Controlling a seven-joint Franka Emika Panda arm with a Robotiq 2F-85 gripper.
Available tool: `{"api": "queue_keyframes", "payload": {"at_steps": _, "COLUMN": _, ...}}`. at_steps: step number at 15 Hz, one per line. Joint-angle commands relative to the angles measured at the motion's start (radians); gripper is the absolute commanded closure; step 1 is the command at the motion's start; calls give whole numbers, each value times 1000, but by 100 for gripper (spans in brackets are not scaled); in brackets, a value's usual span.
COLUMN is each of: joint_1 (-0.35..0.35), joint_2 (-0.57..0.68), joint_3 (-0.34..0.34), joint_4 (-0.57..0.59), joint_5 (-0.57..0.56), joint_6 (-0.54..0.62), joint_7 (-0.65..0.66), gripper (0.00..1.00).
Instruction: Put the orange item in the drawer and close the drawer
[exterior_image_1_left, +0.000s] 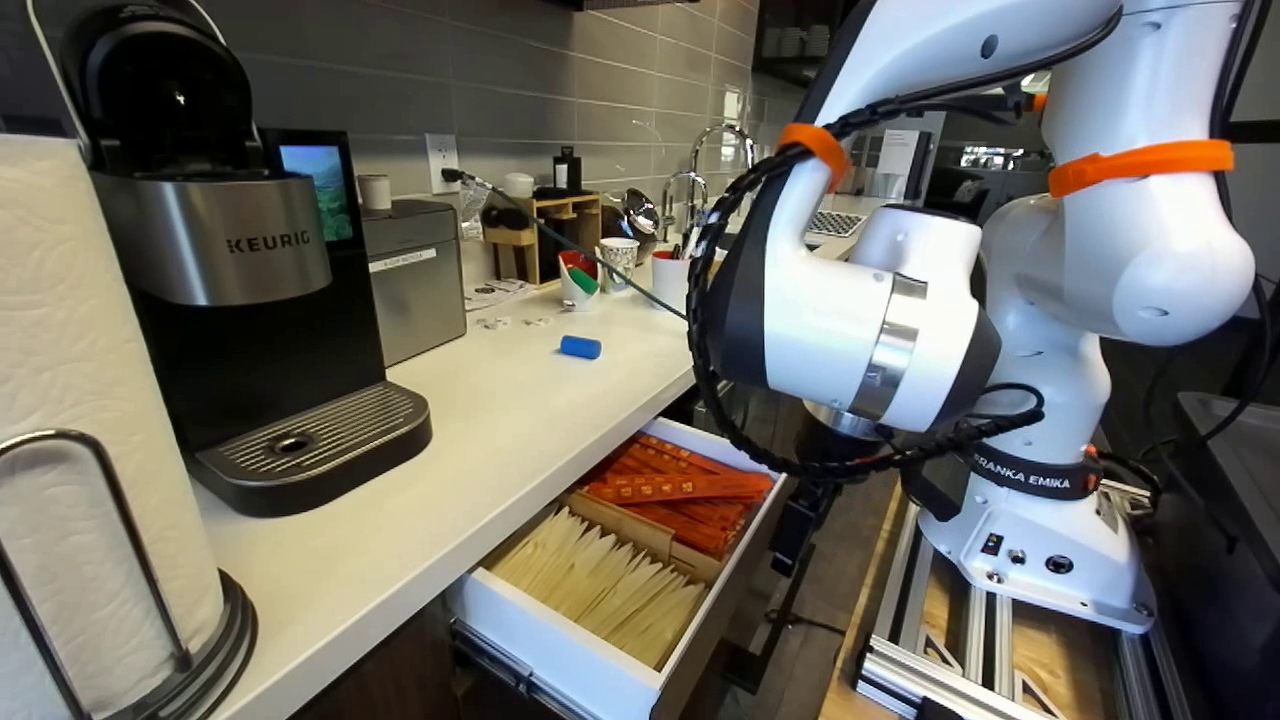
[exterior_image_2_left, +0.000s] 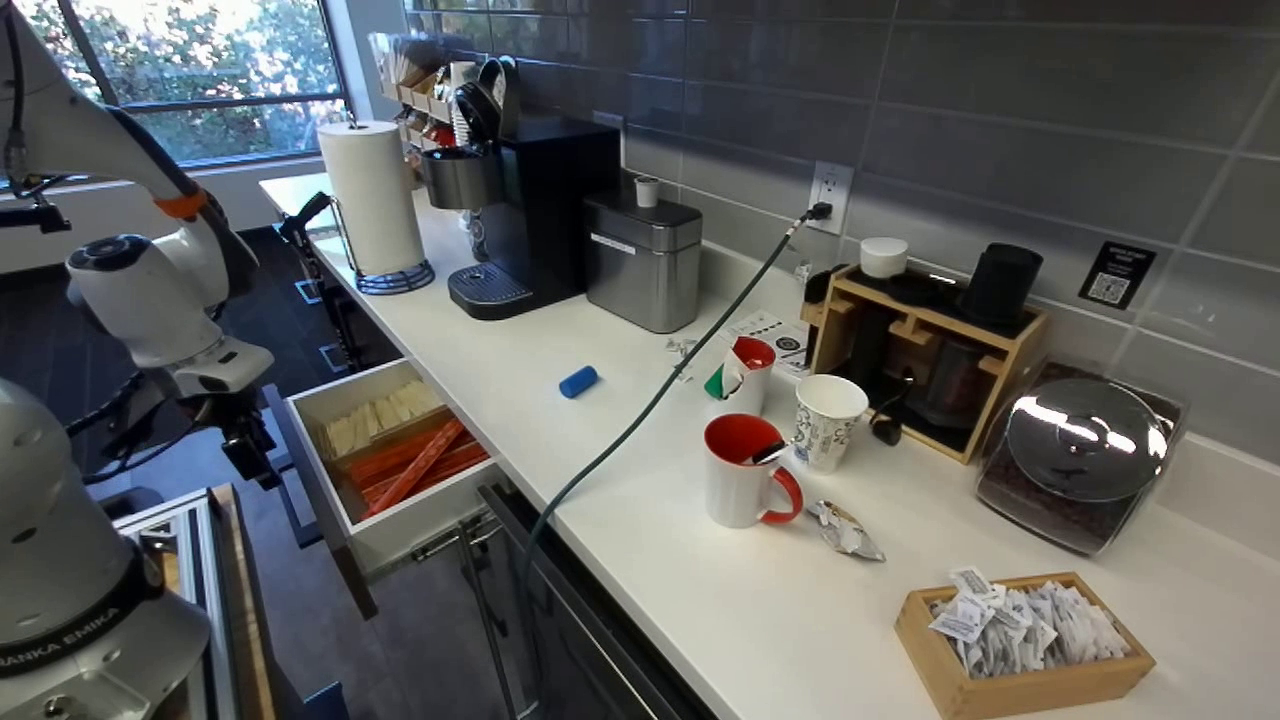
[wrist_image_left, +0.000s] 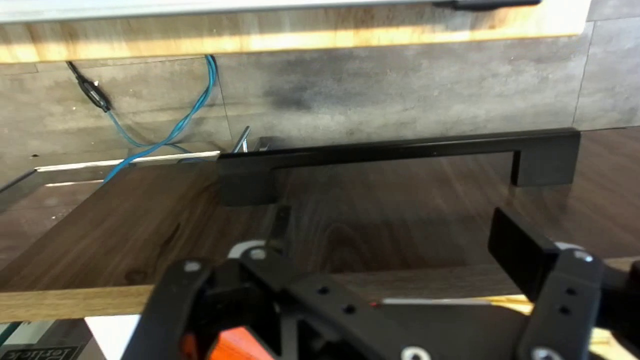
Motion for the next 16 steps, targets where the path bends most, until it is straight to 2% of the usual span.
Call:
{"api": "queue_keyframes", "payload": {"at_steps": 1, "joint_1": -41, "joint_2": 2, "joint_3": 19, "joint_4": -8, "joint_5": 10, "joint_6": 23, "joint_7": -10, "gripper": 0}}
{"api": "queue_keyframes", "payload": {"at_steps": 10, "joint_1": -58, "joint_2": 19, "joint_3": -3, "joint_4": 28, "joint_5": -18, "joint_6": -1, "joint_7": -58, "gripper": 0}}
{"api": "queue_keyframes", "payload": {"at_steps": 14, "joint_1": -41, "joint_2": 18, "joint_3": -43, "joint_4": 51, "joint_5": -136, "joint_6": 10, "joint_7": -11, "gripper": 0}}
{"api": "queue_keyframes", "payload": {"at_steps": 16, "joint_1": -53, "joint_2": 26, "joint_3": -43, "joint_4": 54, "joint_5": -133, "joint_6": -29, "joint_7": -42, "gripper": 0}}
